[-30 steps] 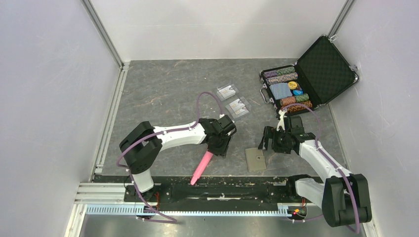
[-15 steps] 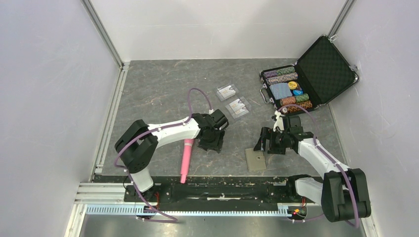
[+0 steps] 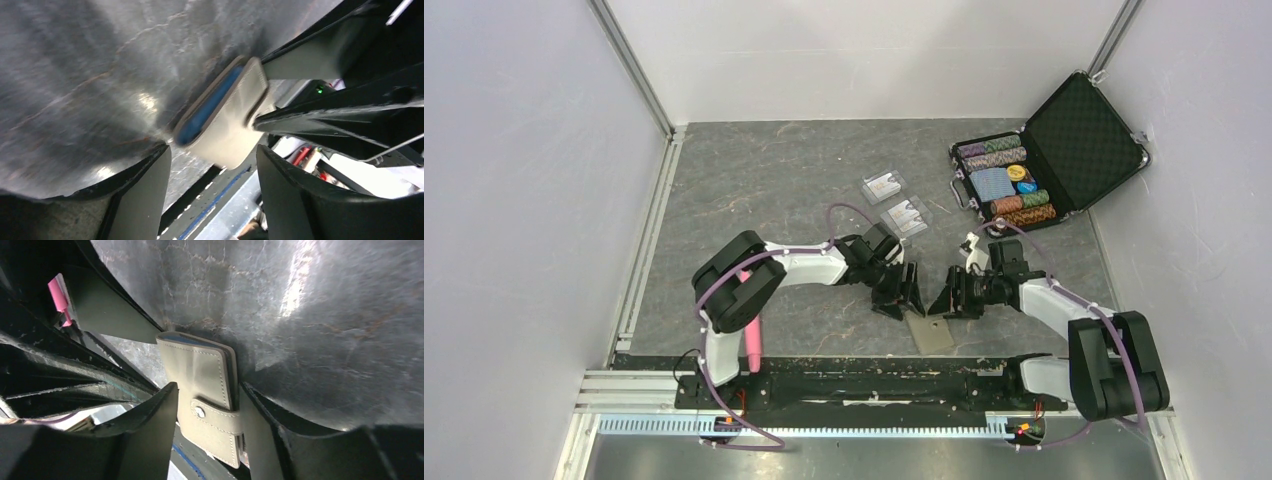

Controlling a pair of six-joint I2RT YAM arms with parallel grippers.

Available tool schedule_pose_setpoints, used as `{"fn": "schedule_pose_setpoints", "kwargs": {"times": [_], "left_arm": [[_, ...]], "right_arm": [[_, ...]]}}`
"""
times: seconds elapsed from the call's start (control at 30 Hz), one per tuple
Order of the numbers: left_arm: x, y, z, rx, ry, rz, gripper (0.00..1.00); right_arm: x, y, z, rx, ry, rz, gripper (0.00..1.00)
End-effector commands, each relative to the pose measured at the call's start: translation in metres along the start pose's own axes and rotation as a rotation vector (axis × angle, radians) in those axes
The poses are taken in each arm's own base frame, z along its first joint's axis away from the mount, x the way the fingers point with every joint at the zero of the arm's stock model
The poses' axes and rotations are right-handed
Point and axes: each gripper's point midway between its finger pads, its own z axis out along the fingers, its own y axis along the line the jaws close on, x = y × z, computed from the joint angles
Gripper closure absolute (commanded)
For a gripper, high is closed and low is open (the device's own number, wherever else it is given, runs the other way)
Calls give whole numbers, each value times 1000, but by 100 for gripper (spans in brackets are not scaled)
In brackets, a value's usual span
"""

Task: Put the credit cards into the card holder
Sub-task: Move the card holder to the center of the board.

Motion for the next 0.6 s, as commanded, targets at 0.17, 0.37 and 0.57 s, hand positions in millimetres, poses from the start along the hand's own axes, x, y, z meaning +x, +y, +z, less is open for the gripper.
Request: {"fn": "schedule_pose_setpoints", "kwargs": {"times": [0.17, 0.37, 0.57], "left_arm": [[7, -7, 27, 58, 62, -62, 37], [-6, -15, 5, 69, -22, -23, 39], [-22, -16, -33, 133, -132, -40, 38]], "right_arm": [[51, -10, 12, -30, 132, 111, 75], [20, 9, 9, -88, 44, 75, 100], [-28, 36, -3, -134, -61, 18, 100]]}}
